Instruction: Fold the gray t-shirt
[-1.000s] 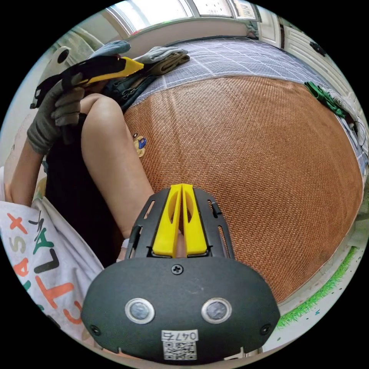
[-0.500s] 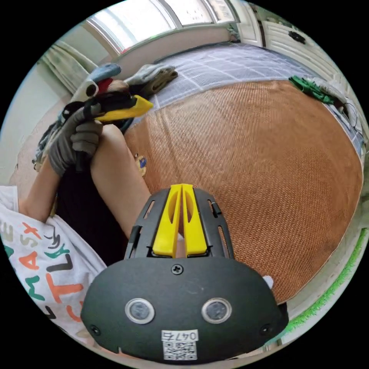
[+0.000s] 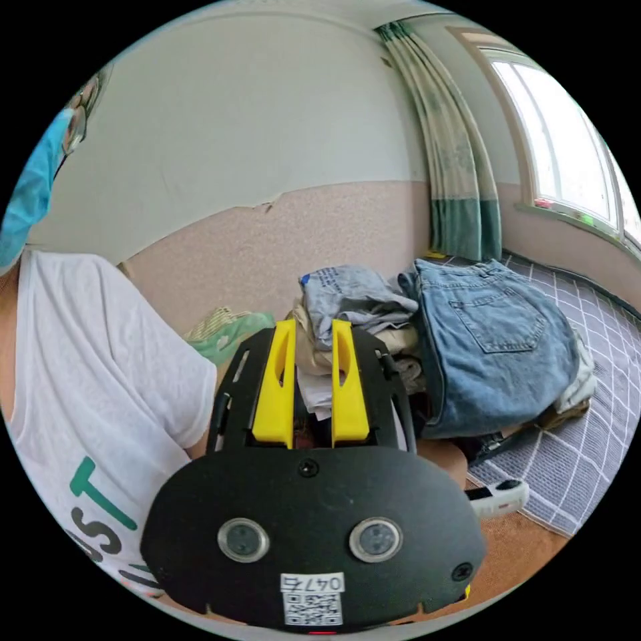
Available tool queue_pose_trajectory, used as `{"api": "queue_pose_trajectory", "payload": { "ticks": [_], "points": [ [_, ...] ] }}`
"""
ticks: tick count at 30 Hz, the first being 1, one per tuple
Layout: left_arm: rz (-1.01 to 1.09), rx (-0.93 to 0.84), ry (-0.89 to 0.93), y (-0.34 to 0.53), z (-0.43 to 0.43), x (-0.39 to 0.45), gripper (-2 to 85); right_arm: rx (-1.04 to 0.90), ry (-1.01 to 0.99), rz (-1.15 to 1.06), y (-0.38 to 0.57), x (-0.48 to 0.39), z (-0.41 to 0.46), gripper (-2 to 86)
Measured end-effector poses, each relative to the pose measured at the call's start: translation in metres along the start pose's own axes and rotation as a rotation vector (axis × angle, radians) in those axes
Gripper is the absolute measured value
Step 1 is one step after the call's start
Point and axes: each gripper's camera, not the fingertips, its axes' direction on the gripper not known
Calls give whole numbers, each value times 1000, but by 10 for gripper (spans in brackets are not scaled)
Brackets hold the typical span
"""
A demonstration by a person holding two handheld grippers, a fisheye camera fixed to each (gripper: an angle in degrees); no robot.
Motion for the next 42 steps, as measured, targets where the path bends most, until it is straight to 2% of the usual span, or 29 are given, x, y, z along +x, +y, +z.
{"api": "queue_pose_trajectory", "payload": {
  "ticks": [6, 11, 13, 19, 24, 28, 30, 31, 33, 38, 39, 41, 42],
  "points": [
    [22, -23, -11, 19, 22, 15, -10, -148, 0, 76, -14, 11, 91, 74],
    [20, -25, -11, 33, 33, 22, -10, -143, -76, 176, -3, 26, 96, 1],
    [27, -23, -10, 40, 38, 27, -10, -30, -96, 181, 1, 27, 61, -5],
    [69, 32, 32, 54, 40, 40, -10, 338, 84, 156, 34, 22, -148, -7],
    [55, 50, 64, 57, 46, 43, -10, 284, 447, 226, 115, -12, -284, -7],
    [-16, -19, -3, 51, 66, 42, -10, 447, 673, 349, 193, -53, -363, -7],
    [-40, -37, -27, 49, 73, 41, -10, 485, 860, 453, 246, -84, -397, -7],
    [-66, -33, -52, 48, 75, 40, -10, 463, 897, 493, 258, -88, -401, -7],
    [-94, -35, -76, 45, 79, 39, -10, 274, 1003, 728, 308, -89, -405, -6],
    [-157, -87, -103, 33, 93, 36, -10, -109, 1136, 1027, 409, -95, -368, -6],
    [-164, -99, -94, 30, 97, 35, -10, -234, 1130, 1113, 437, -90, -353, -6],
    [-177, -94, -63, 26, 99, 34, -10, -348, 1069, 1208, 471, -88, -333, -6],
    [-178, -63, -34, 25, 95, 34, -10, -344, 1009, 1232, 483, -92, -325, -6]
  ]
}}
